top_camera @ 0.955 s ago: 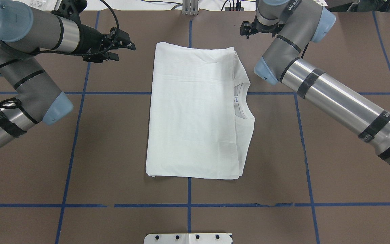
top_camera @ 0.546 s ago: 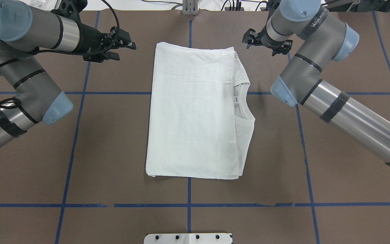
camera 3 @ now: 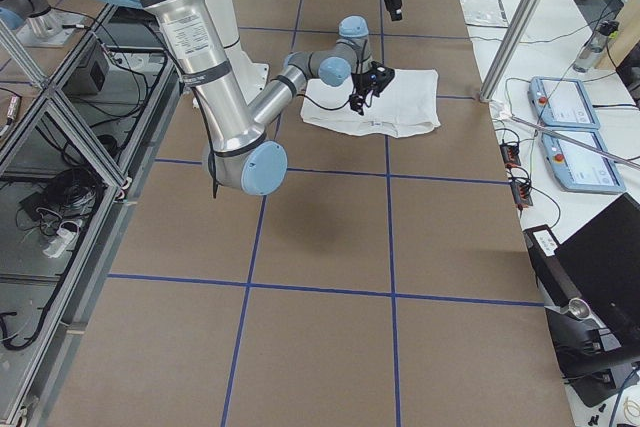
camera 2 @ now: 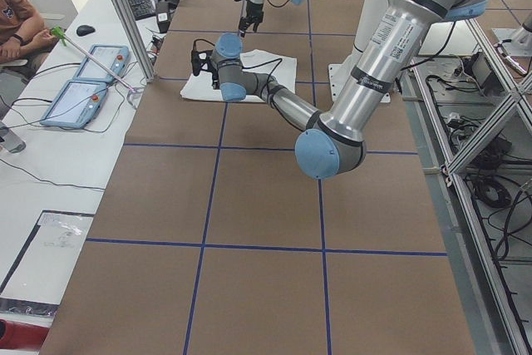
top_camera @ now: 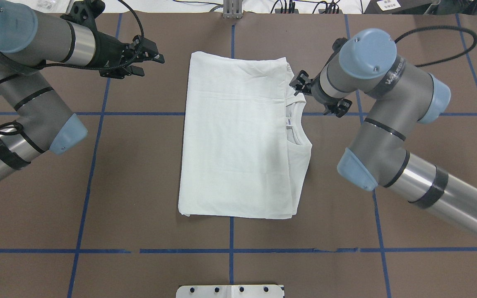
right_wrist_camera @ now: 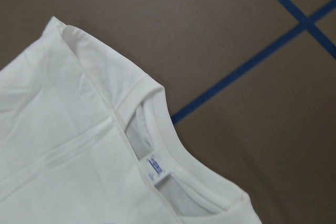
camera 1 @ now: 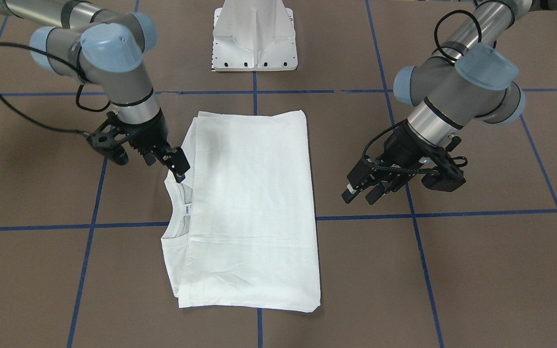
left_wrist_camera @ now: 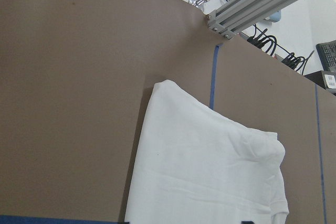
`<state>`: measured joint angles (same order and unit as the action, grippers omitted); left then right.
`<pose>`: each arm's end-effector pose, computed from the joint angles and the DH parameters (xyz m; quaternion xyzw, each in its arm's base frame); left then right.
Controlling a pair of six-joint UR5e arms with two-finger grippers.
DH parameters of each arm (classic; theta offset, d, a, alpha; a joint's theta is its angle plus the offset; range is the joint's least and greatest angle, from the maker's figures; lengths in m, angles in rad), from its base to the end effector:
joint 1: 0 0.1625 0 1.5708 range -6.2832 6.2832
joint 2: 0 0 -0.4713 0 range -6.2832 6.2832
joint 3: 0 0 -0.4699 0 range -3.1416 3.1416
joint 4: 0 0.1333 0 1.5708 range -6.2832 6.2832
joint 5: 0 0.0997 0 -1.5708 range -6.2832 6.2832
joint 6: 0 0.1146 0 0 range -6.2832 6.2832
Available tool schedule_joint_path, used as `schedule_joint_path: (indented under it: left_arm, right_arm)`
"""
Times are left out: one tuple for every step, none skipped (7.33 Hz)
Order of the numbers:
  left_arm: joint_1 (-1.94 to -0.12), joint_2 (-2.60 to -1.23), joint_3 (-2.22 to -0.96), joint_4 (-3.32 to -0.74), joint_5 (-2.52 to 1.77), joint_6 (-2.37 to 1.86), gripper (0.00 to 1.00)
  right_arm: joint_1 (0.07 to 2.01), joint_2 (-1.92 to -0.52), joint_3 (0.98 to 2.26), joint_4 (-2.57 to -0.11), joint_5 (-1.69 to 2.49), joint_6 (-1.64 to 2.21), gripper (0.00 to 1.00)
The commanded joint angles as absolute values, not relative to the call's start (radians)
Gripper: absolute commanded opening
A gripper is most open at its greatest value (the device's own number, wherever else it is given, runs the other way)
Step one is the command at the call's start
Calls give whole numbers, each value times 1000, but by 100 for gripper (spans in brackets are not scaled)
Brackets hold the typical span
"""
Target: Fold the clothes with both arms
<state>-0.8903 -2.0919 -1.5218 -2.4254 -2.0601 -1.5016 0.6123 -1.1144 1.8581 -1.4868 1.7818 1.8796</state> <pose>0.4261 -0.6527 0.2853 0.1064 0.6181 -0.1684 0.7605 -0.5129 -0.4938 0.2698 -0.0349 -0.4099 0.3667 0.8344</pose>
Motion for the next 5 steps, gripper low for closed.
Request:
schedule_joint_path:
  left_arm:
    - [-878,-2085,-1522,-2425,-2059,-1503,79]
    - [-870,-2083,-1520,-2425,-2057,-1503,80]
    - [-867,-2062,-1522,-2425,-2054,-1503,80]
    - [-867,-2054,-1522,-2427,-2052,-1503,80]
    - [-864,-2054,-1523,-2425,-2052,-1503,80]
  right_arm:
    - [441,-1169,1944,-1516,1691,2217,99]
    - [360,-1172,1944,-1516,1601,2315,99]
    - [309,-1172,1941,-1516,1570,2372,98]
    - [270,-1172,1933,-1517,1533,2382,98]
    - [265,-1177,1933,-1519,1529,2388,98]
